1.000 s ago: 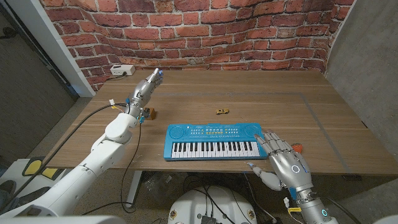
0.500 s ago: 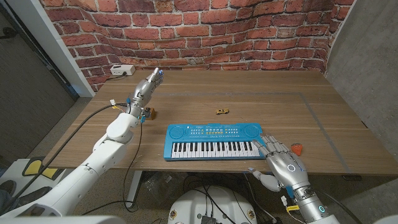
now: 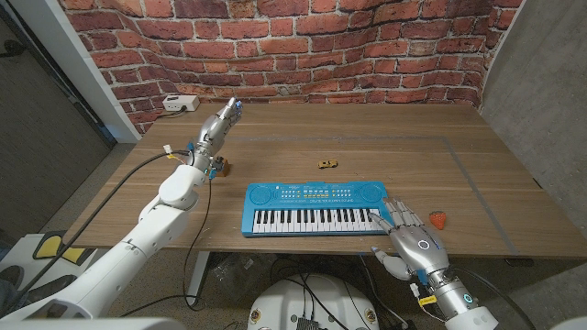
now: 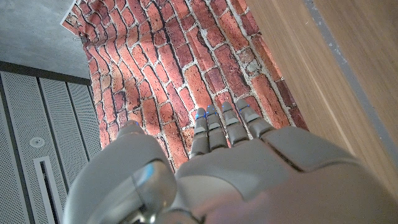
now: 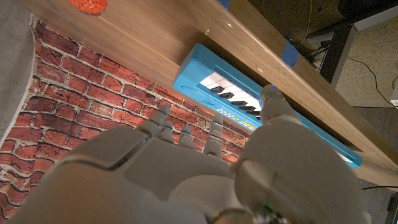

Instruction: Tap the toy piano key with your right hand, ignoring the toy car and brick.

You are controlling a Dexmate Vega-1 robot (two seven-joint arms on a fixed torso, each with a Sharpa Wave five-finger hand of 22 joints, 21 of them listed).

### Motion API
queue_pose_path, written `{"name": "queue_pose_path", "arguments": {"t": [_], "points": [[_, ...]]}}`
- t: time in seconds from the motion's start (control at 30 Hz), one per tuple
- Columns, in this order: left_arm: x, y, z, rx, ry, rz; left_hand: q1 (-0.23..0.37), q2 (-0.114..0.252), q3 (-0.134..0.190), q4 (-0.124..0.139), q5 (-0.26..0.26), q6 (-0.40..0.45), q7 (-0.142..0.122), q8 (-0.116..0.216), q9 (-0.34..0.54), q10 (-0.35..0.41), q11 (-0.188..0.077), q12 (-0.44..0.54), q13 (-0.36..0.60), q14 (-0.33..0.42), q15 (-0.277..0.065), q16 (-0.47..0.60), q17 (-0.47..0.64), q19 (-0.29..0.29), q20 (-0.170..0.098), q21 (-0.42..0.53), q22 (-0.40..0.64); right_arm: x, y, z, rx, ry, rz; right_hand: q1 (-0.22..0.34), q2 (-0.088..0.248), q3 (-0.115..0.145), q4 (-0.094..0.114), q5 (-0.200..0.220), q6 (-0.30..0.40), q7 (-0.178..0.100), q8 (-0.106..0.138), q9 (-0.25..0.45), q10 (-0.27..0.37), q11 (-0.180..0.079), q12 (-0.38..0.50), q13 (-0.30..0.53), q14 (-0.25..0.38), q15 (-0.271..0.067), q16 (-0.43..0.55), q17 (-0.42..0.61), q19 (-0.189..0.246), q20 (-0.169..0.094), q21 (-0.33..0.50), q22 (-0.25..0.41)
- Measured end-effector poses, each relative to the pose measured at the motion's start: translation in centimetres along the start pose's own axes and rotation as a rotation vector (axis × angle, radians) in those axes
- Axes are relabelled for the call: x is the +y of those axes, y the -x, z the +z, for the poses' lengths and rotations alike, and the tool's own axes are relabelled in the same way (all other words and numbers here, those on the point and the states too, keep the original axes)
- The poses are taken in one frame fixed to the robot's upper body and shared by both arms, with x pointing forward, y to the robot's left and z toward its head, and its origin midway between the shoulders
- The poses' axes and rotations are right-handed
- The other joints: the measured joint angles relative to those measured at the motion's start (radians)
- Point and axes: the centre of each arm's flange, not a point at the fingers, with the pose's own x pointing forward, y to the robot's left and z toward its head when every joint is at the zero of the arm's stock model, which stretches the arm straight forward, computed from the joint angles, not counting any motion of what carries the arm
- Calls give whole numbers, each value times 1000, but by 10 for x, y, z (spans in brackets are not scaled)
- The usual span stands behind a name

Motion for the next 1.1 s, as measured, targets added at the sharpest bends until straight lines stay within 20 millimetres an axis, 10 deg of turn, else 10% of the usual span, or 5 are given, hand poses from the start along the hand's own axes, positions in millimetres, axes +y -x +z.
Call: {"name": "queue_pose_path", "arguments": {"t": [1.1], "points": [[-1, -6, 1, 4, 1, -8, 7, 7, 0, 0, 0, 9, 2, 0, 0, 0, 0, 0, 0, 4, 4, 0, 0, 0, 0, -14, 0, 8, -4, 4, 0, -30, 73, 32, 2, 22, 1, -16, 164, -44, 43, -5, 24, -34, 34, 0, 9, -23, 20, 3, 10, -9, 6, 4]]}}
